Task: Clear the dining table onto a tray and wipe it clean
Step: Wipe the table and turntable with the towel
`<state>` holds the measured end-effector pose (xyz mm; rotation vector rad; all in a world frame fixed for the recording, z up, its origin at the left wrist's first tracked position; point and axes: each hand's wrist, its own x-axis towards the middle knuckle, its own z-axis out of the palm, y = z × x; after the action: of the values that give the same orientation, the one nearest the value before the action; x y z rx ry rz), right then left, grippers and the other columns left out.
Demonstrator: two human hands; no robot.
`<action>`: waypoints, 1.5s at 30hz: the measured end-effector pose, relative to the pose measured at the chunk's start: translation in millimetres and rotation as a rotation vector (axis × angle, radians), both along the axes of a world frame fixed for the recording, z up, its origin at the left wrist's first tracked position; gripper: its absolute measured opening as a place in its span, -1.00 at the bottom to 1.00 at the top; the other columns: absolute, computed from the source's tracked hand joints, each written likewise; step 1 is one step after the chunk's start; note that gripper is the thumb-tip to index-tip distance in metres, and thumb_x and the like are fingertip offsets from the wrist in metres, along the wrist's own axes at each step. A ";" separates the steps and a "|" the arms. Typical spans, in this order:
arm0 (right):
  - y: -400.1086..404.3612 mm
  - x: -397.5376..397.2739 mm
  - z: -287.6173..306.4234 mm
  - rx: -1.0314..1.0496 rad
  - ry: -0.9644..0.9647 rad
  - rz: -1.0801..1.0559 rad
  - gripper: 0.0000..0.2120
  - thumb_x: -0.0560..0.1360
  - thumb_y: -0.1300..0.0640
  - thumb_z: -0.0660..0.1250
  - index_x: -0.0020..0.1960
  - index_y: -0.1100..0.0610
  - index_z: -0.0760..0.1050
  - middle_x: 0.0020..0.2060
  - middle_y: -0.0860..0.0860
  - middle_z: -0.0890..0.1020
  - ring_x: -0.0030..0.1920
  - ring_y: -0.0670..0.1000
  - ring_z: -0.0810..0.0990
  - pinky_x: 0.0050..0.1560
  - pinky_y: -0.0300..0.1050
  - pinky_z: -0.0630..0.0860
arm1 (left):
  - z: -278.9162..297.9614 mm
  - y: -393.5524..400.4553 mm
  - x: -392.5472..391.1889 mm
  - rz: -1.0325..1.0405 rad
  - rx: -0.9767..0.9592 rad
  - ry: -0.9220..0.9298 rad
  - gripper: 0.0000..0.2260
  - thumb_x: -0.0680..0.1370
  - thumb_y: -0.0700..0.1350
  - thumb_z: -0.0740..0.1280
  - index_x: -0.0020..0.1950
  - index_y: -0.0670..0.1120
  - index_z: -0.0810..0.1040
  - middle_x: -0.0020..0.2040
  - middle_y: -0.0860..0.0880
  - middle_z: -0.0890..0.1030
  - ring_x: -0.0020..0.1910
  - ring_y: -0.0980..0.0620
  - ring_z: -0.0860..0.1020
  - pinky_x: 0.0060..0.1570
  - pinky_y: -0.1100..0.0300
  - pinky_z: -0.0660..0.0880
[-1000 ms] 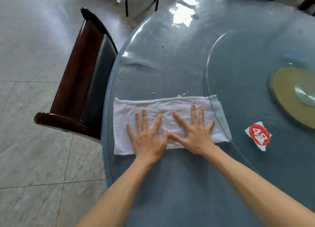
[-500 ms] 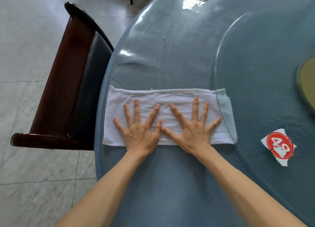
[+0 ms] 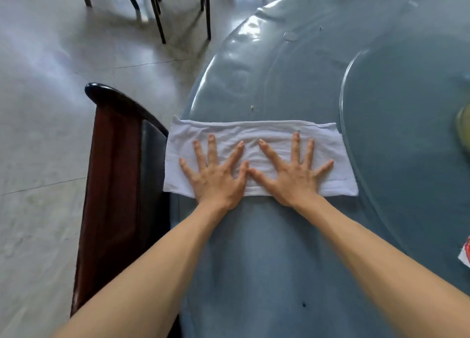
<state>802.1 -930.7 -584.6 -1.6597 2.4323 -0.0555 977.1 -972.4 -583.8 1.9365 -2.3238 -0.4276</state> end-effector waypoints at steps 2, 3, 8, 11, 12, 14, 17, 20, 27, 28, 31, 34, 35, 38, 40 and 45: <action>-27.9 3.3 -0.7 0.005 0.005 -0.064 -0.26 0.24 -0.77 -0.26 0.38 -0.67 -0.32 0.65 0.03 -0.27 0.61 0.30 -0.32 0.26 0.71 -0.32 | 0.3 -36.1 1.8 -0.061 0.012 0.017 -0.51 0.57 0.42 -0.14 0.51 0.52 -0.10 0.66 0.00 -0.22 0.60 -0.18 -0.35 0.42 -0.42 -0.33; -39.6 5.3 -2.3 -0.003 0.007 -0.106 -0.26 0.23 -0.77 -0.27 0.37 -0.68 -0.31 0.66 0.03 -0.27 0.61 0.29 -0.32 0.25 0.70 -0.32 | 0.3 -54.0 1.8 -0.097 0.008 0.021 -0.51 0.56 0.42 -0.14 0.51 0.51 -0.10 0.66 0.00 -0.23 0.60 -0.18 -0.35 0.42 -0.42 -0.33; -80.2 5.9 -5.7 -0.004 0.021 -0.251 -0.27 0.21 -0.78 -0.28 0.36 -0.70 -0.31 0.66 0.01 -0.26 0.61 0.27 -0.32 0.27 0.68 -0.34 | -3.5 -117.7 -5.6 -0.243 -0.009 0.023 -0.49 0.55 0.43 -0.15 0.51 0.50 -0.09 0.67 -0.01 -0.21 0.60 -0.19 -0.32 0.43 -0.42 -0.32; -103.9 0.5 -4.2 0.004 0.015 -0.281 -0.26 0.20 -0.78 -0.28 0.35 -0.70 -0.30 0.66 0.01 -0.26 0.62 0.27 -0.31 0.27 0.69 -0.33 | -4.8 -145.1 -13.2 -0.273 -0.019 0.042 -0.49 0.55 0.42 -0.15 0.52 0.50 -0.07 0.67 -0.02 -0.20 0.60 -0.19 -0.32 0.43 -0.41 -0.34; -112.1 -1.3 -4.0 0.004 0.011 -0.294 -0.26 0.19 -0.78 -0.28 0.35 -0.70 -0.30 0.66 0.01 -0.25 0.62 0.27 -0.31 0.27 0.69 -0.33 | -5.1 -155.1 -16.0 -0.283 -0.022 0.044 -0.49 0.55 0.42 -0.15 0.52 0.50 -0.07 0.67 -0.02 -0.20 0.60 -0.19 -0.33 0.43 -0.40 -0.34; -127.7 -4.4 -4.3 -0.001 0.012 -0.323 -0.25 0.19 -0.79 -0.29 0.35 -0.70 -0.30 0.66 0.02 -0.26 0.62 0.27 -0.30 0.28 0.69 -0.33 | -6.1 -174.7 -22.1 -0.312 -0.029 0.044 -0.49 0.54 0.43 -0.16 0.51 0.50 -0.08 0.67 -0.01 -0.20 0.60 -0.18 -0.33 0.43 -0.40 -0.35; -147.8 -10.5 -5.0 -0.001 0.011 -0.366 -0.25 0.18 -0.79 -0.29 0.35 -0.71 -0.30 0.66 0.02 -0.26 0.62 0.27 -0.30 0.28 0.69 -0.34 | -9.4 -201.9 -32.7 -0.348 -0.025 0.050 -0.48 0.53 0.43 -0.18 0.51 0.50 -0.09 0.67 -0.01 -0.21 0.60 -0.18 -0.33 0.41 -0.39 -0.38; -175.2 -18.9 -4.8 0.014 0.015 -0.419 -0.25 0.19 -0.78 -0.28 0.36 -0.69 -0.31 0.65 0.02 -0.27 0.62 0.27 -0.30 0.29 0.69 -0.31 | -10.4 -234.1 -47.1 -0.389 -0.023 0.058 -0.48 0.54 0.42 -0.18 0.52 0.49 -0.09 0.66 0.00 -0.22 0.60 -0.18 -0.34 0.41 -0.39 -0.39; -259.2 -55.6 -4.0 0.010 -0.010 -0.555 -0.22 0.15 -0.78 -0.31 0.36 -0.68 -0.30 0.65 0.03 -0.29 0.61 0.28 -0.32 0.27 0.70 -0.34 | -14.9 -335.0 -102.4 -0.504 -0.045 0.070 -0.49 0.53 0.43 -0.19 0.51 0.51 -0.07 0.67 0.00 -0.19 0.61 -0.18 -0.31 0.43 -0.40 -0.36; -269.1 -61.3 -4.6 0.007 -0.012 -0.578 -0.21 0.14 -0.78 -0.33 0.36 -0.68 -0.30 0.65 0.03 -0.29 0.61 0.29 -0.33 0.27 0.70 -0.35 | -15.2 -350.3 -110.5 -0.538 -0.055 0.071 -0.49 0.53 0.43 -0.18 0.51 0.51 -0.07 0.67 0.00 -0.18 0.61 -0.18 -0.30 0.43 -0.40 -0.36; -294.6 -77.0 -2.5 0.027 -0.026 -0.614 -0.22 0.14 -0.79 -0.33 0.34 -0.69 -0.32 0.64 0.03 -0.31 0.60 0.30 -0.35 0.26 0.70 -0.36 | -16.1 -389.7 -130.2 -0.629 -0.062 0.057 -0.48 0.52 0.46 -0.18 0.50 0.52 -0.08 0.67 0.00 -0.17 0.61 -0.19 -0.28 0.43 -0.40 -0.36; -317.4 -92.8 -0.4 0.030 -0.027 -0.627 -0.23 0.15 -0.79 -0.30 0.34 -0.70 -0.32 0.64 0.03 -0.31 0.60 0.30 -0.34 0.27 0.71 -0.33 | -17.2 -417.4 -148.5 -0.654 -0.070 0.069 -0.47 0.52 0.46 -0.18 0.50 0.51 -0.08 0.67 -0.01 -0.16 0.61 -0.19 -0.29 0.43 -0.39 -0.35; -325.8 -98.4 -0.1 0.029 -0.025 -0.636 -0.22 0.15 -0.79 -0.29 0.34 -0.70 -0.32 0.64 0.03 -0.31 0.60 0.30 -0.34 0.28 0.71 -0.33 | -17.6 -426.8 -155.1 -0.660 -0.072 0.072 -0.47 0.52 0.46 -0.18 0.50 0.51 -0.09 0.67 -0.01 -0.16 0.61 -0.19 -0.28 0.43 -0.39 -0.35; -350.0 -115.4 -0.8 0.027 -0.016 -0.660 -0.22 0.14 -0.79 -0.30 0.35 -0.69 -0.31 0.65 0.03 -0.30 0.61 0.30 -0.33 0.27 0.71 -0.34 | -18.8 -453.6 -176.4 -0.689 -0.075 0.080 -0.48 0.52 0.46 -0.18 0.50 0.52 -0.09 0.67 -0.01 -0.15 0.61 -0.20 -0.28 0.44 -0.40 -0.34; -365.3 -127.4 -1.0 0.033 -0.017 -0.673 -0.21 0.14 -0.79 -0.31 0.35 -0.69 -0.32 0.65 0.03 -0.30 0.60 0.30 -0.34 0.27 0.72 -0.34 | -18.7 -471.4 -190.6 -0.713 -0.073 0.079 -0.47 0.52 0.46 -0.18 0.50 0.52 -0.09 0.67 -0.01 -0.15 0.61 -0.20 -0.27 0.44 -0.40 -0.32; -392.4 -148.9 -3.7 0.018 -0.019 -0.726 -0.23 0.17 -0.79 -0.28 0.36 -0.69 -0.31 0.65 0.05 -0.29 0.60 0.31 -0.34 0.26 0.72 -0.36 | -18.5 -508.9 -220.3 -0.805 -0.076 0.059 -0.46 0.51 0.48 -0.20 0.50 0.51 -0.11 0.67 -0.02 -0.18 0.61 -0.21 -0.27 0.42 -0.42 -0.29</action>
<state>653.2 -1323.0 -588.3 -0.6846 2.8613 -0.1491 756.8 -1481.2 -602.3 0.8590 -2.9288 -0.4180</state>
